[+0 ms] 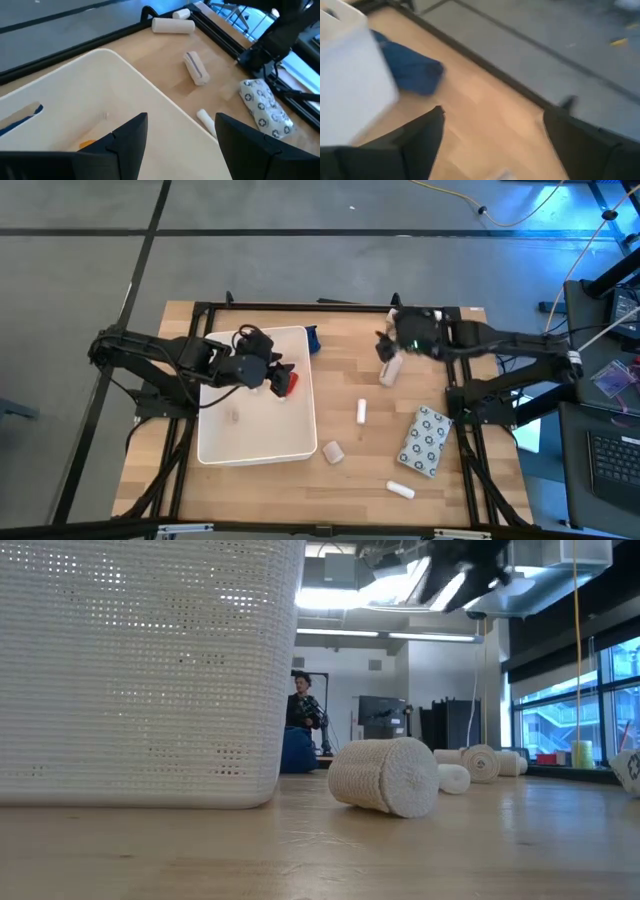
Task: Pick & place medical supplies in basket/bin
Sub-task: Put the white medicine bottle into the white bin
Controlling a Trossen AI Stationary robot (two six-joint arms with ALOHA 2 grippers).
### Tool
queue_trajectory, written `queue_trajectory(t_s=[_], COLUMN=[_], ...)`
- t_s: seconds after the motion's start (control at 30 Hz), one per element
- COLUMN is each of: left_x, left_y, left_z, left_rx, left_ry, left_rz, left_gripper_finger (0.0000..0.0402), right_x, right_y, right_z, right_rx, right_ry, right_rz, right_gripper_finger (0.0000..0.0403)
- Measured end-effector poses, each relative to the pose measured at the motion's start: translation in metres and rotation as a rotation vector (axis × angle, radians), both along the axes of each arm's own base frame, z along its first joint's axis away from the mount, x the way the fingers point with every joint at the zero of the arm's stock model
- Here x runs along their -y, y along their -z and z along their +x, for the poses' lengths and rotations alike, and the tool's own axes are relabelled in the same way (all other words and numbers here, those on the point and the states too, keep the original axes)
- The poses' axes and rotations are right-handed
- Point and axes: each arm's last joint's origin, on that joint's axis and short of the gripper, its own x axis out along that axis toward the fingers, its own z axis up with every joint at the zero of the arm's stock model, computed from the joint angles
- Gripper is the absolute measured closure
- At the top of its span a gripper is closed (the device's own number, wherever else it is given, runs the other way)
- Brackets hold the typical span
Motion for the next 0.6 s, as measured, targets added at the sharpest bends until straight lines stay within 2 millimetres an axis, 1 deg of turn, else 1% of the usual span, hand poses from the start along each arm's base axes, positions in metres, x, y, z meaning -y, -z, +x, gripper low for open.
queue_trajectory(t_s=[0.07,0.13,0.23,0.43,0.53,0.6], left_x=[-0.001,-0.002,-0.002,-0.002,-0.002,-0.002], left_y=[0.000,0.000,0.000,0.000,0.000,0.000], left_z=[0.000,0.000,0.000,0.000,0.000,0.000], left_rx=[-0.007,-0.011,-0.013,-0.006,0.002,0.007], left_ry=[0.004,0.006,0.007,0.000,-0.010,-0.017], left_rz=[0.010,0.016,0.017,0.008,-0.004,-0.012], left_gripper_finger=[0.0178,0.0178,0.0178,0.0178,0.0178,0.0178], right_x=[0.021,0.046,0.088,0.159,0.188,0.204], right_y=[-0.001,0.002,0.016,0.059,0.083,0.098], right_z=[0.008,0.011,0.004,-0.010,-0.018,-0.026], right_rx=[0.016,0.000,-0.067,-0.282,-0.364,-0.408], right_ry=[-0.060,-0.072,-0.032,0.029,0.075,0.135], right_rz=[0.005,0.011,0.074,0.173,0.234,0.270], right_gripper_finger=[0.0065,0.0065,0.0065,0.0065,0.0065,0.0065])
